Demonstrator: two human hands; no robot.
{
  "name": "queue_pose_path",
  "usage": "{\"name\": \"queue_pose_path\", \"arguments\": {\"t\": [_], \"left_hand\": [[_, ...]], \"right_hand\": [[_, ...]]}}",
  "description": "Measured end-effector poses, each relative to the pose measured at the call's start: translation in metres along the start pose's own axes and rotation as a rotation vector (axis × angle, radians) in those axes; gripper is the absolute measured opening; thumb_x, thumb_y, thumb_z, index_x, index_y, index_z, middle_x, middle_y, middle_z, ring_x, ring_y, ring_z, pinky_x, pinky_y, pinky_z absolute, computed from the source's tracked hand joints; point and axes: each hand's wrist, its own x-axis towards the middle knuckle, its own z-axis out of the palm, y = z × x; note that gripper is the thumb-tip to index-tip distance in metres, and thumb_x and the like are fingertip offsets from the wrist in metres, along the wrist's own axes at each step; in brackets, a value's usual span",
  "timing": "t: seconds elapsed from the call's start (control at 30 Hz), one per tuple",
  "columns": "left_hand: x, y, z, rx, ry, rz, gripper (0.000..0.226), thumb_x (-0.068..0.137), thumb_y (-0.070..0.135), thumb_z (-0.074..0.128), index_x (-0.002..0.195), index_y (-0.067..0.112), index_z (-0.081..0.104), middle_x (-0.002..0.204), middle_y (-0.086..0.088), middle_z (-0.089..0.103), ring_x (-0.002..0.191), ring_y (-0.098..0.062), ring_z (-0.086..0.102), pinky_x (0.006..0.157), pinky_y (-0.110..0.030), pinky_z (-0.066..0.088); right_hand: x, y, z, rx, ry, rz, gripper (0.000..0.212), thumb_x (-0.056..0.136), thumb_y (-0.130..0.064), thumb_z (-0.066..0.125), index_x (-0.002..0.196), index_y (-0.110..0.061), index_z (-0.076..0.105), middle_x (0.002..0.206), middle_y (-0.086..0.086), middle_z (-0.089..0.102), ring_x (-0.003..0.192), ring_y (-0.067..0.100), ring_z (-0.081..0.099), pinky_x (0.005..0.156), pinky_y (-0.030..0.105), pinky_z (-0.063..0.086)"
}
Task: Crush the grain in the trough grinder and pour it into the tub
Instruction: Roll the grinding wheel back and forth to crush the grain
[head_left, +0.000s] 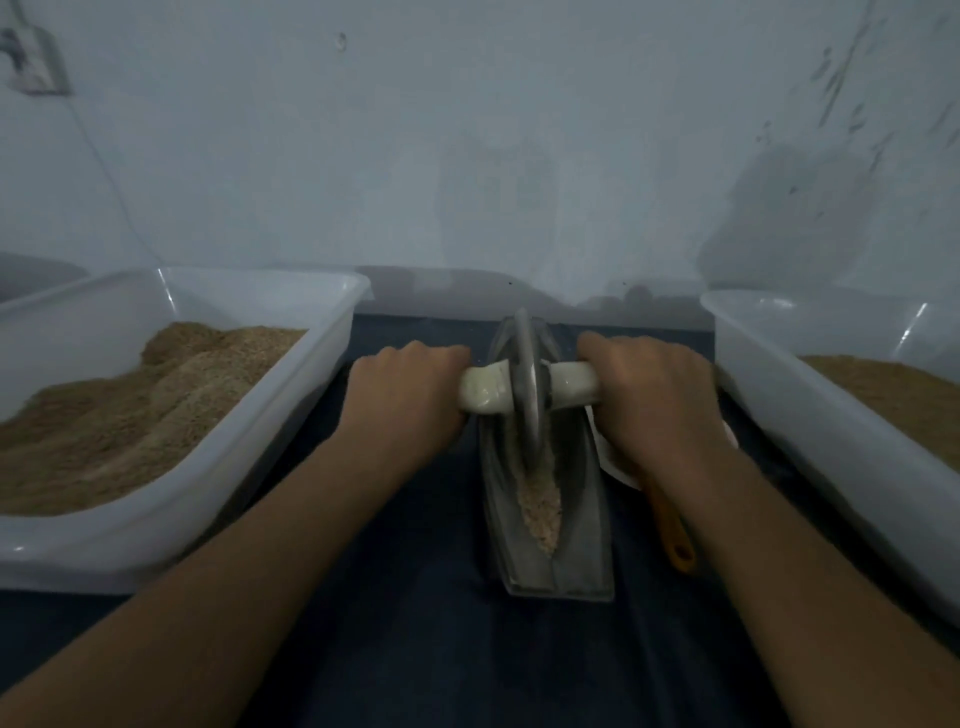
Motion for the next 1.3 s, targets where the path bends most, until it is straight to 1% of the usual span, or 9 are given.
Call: {"name": "queue_pose_path", "arguments": {"t": [0.13,0.3,0.4,0.57,0.73,0.93,1.03,1.2,1.3], "left_hand": [[0.002,0.0,0.001,0.046,0.037,0.057,0.023,0.093,0.034,0.062,0.089,0.031,0.04,0.086,0.003,0.058,0.086,-0.029,0.065,0.064,-0.036,0.035],[-0.01,-0.015,-0.032,-0.091,-0.329,0.172,0.019,0.082,0.044,0.07,0.084,0.04,0.051,0.089,0.013,0.065,0.086,-0.018,0.066,0.077,-0.038,0.056],[-0.013,-0.018,-0.041,-0.153,-0.44,0.186,0.021,0.077,0.046,0.073,0.077,0.043,0.052,0.082,0.016,0.065,0.08,-0.01,0.065,0.075,-0.037,0.058],[-0.003,-0.008,-0.01,-0.046,-0.128,0.064,0.013,0.088,0.044,0.065,0.093,0.036,0.055,0.091,0.006,0.062,0.091,-0.027,0.066,0.071,-0.037,0.046],[0.008,-0.002,0.005,0.044,0.048,0.051,0.013,0.094,0.035,0.062,0.096,0.029,0.051,0.091,-0.001,0.064,0.085,-0.03,0.065,0.064,-0.037,0.036],[-0.007,-0.016,-0.032,-0.087,-0.361,0.198,0.018,0.077,0.047,0.065,0.093,0.041,0.058,0.09,0.014,0.066,0.086,-0.016,0.066,0.075,-0.037,0.055],[-0.014,-0.02,-0.043,-0.151,-0.452,0.216,0.015,0.073,0.049,0.064,0.083,0.043,0.055,0.082,0.017,0.063,0.079,-0.009,0.064,0.074,-0.037,0.056],[-0.003,-0.009,-0.008,-0.016,-0.109,0.089,0.023,0.09,0.04,0.065,0.088,0.037,0.042,0.095,0.002,0.064,0.09,-0.028,0.066,0.07,-0.037,0.046],[0.007,-0.003,0.01,0.075,0.097,0.058,0.025,0.095,0.031,0.062,0.091,0.027,0.038,0.087,-0.002,0.062,0.081,-0.031,0.064,0.062,-0.036,0.033]], "right_hand": [[0.001,0.007,0.003,0.025,-0.047,0.0,0.022,0.087,-0.017,0.062,0.084,-0.028,0.043,0.076,-0.008,0.049,0.068,0.02,0.047,0.057,0.032,0.025],[-0.01,0.022,-0.039,0.205,-0.402,-0.116,0.025,0.081,-0.042,0.072,0.073,-0.042,0.048,0.076,-0.015,0.058,0.069,0.009,0.055,0.056,0.031,0.039],[-0.015,0.019,-0.049,0.203,-0.445,-0.124,0.02,0.08,-0.044,0.074,0.078,-0.042,0.054,0.076,-0.016,0.059,0.068,0.003,0.054,0.056,0.03,0.043],[-0.003,0.005,-0.023,0.066,-0.205,-0.004,0.031,0.084,-0.018,0.062,0.074,-0.033,0.037,0.07,-0.011,0.04,0.059,0.011,0.033,0.054,0.031,0.019],[0.003,0.004,-0.003,-0.013,-0.075,0.031,0.018,0.089,-0.014,0.059,0.093,-0.026,0.047,0.076,-0.007,0.041,0.069,0.021,0.041,0.059,0.032,0.027],[-0.007,0.021,-0.04,0.191,-0.485,-0.097,0.02,0.078,-0.051,0.072,0.077,-0.039,0.056,0.079,-0.014,0.062,0.07,0.008,0.057,0.056,0.029,0.04],[-0.014,0.019,-0.048,0.208,-0.487,-0.093,0.018,0.076,-0.05,0.073,0.075,-0.041,0.057,0.073,-0.014,0.061,0.065,0.005,0.057,0.054,0.029,0.04],[-0.004,0.005,-0.014,0.039,-0.144,0.0,0.028,0.081,-0.02,0.064,0.072,-0.028,0.038,0.068,-0.01,0.04,0.059,0.014,0.036,0.053,0.031,0.015],[0.0,0.0,0.004,-0.047,-0.014,0.035,0.019,0.086,-0.014,0.061,0.087,-0.023,0.045,0.072,-0.006,0.043,0.068,0.026,0.05,0.056,0.033,0.02]]}}
